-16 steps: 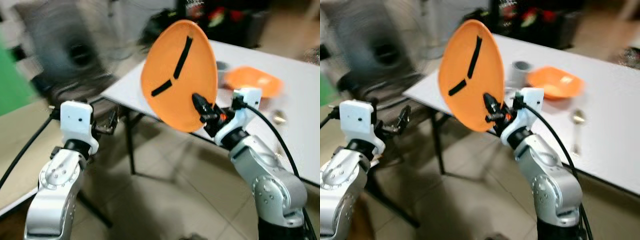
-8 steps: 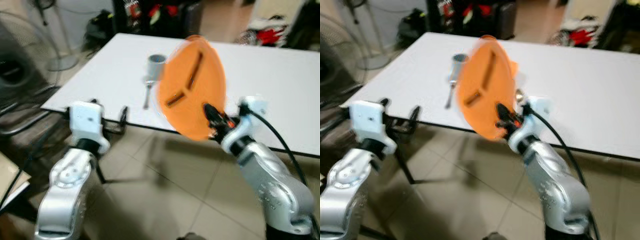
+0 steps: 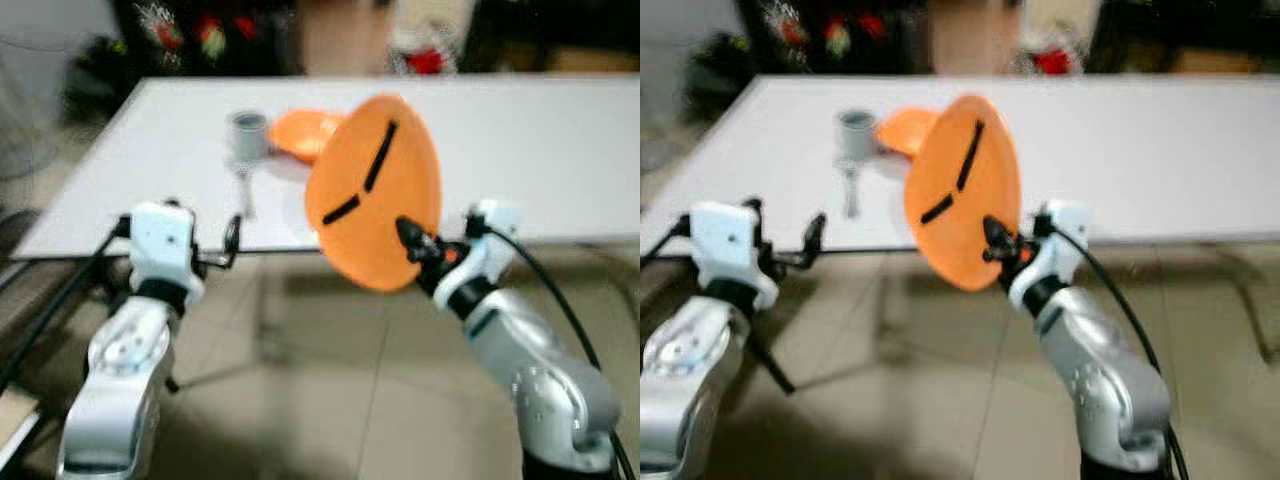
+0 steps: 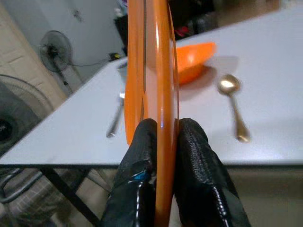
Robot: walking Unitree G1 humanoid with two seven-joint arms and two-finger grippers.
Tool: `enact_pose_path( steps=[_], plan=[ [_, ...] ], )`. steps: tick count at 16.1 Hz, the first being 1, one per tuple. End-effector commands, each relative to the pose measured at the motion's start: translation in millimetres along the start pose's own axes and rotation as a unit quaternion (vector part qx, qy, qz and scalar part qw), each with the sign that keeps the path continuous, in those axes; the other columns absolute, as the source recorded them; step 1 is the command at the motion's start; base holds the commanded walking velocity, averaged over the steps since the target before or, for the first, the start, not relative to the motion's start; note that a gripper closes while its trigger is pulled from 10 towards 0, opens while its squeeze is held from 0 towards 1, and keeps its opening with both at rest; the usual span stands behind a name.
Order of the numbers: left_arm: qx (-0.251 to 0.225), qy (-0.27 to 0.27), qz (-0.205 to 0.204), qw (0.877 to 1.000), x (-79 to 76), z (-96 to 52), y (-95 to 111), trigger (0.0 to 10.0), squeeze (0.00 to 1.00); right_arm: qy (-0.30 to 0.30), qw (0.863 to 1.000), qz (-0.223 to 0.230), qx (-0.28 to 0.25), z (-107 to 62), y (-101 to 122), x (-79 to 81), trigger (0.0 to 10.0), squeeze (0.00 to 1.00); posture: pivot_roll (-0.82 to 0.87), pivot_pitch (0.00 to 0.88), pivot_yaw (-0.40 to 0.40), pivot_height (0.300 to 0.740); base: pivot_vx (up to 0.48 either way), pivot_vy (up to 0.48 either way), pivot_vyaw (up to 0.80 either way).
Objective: Setting the table
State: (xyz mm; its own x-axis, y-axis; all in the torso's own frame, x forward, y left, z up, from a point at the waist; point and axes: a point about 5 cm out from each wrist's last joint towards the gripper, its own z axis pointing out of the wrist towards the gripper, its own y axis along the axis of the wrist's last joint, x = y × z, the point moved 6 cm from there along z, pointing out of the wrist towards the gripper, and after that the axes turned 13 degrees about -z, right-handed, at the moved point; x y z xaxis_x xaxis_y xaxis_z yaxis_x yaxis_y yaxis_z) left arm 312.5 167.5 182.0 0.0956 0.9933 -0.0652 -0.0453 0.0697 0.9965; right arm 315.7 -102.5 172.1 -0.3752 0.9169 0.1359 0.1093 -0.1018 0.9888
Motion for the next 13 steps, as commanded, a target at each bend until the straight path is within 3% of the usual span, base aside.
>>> enact_pose_path(
  steps=[1, 5, 6, 7, 8, 9, 13],
  plan=[
    [0.009, 0.002, -0.017, 1.0, -2.0, -0.7, -3.2, 10.0, 0.0, 0.004, 1.0, -0.004, -0.02, -0.7, 11.6, 0.2, 10.0, 0.0, -0.05, 0.0, 0.022, 0.74, 0.0, 0.0, 0.0],
    [0.013, -0.008, -0.008, 1.0, -1.5, -5.2, -3.9, 10.0, 0.0, 0.0, 1.0, 0.01, -0.007, 6.4, 8.9, -3.2, 10.0, 0.0, -0.05, 0.0, 0.018, 0.74, 0.0, 0.0, 0.0],
    [0.014, -0.009, -0.009, 1.0, -1.0, -7.6, -4.5, 10.0, 0.0, 0.008, 0.999, 0.017, 0.028, 9.5, 0.0, -3.5, 10.0, 0.0, -0.04, 0.0, 0.013, 0.74, 0.0, 0.0, 0.0],
    [0.015, -0.009, -0.011, 1.0, -0.7, -8.4, -4.9, 10.0, 0.0, 0.013, 0.999, 0.02, 0.031, 10.3, -0.8, -2.7, 10.0, 0.0, -0.04, 0.0, 0.01, 0.74, 0.0, 0.0, 0.0],
    [0.019, -0.007, -0.016, 1.0, 0.4, -11.5, -6.8, 10.0, 0.0, 0.025, 0.999, -0.024, 0.003, 13.5, 8.2, -2.1, 10.0, 0.0, -0.03, 0.0, 0.005, 0.74, 0.266, 0.0, 0.0],
    [0.02, -0.004, -0.019, 1.0, 1.2, -13.0, -7.6, 10.0, 0.0, 0.031, 0.999, -0.036, 0.005, 14.0, 7.5, -0.6, 10.0, 0.0, -0.03, 0.0, 0.0, 0.74, 0.266, 0.0, 0.0],
    [0.024, -0.002, -0.024, 0.999, 1.8, -17.3, -9.6, 10.0, 0.0, 0.049, 0.999, -0.017, 0.006, 13.6, 4.4, 7.5, 10.0, 0.0, -0.02, 0.0, -0.008, 0.74, 0.29, 0.0, 0.0]
  ],
)
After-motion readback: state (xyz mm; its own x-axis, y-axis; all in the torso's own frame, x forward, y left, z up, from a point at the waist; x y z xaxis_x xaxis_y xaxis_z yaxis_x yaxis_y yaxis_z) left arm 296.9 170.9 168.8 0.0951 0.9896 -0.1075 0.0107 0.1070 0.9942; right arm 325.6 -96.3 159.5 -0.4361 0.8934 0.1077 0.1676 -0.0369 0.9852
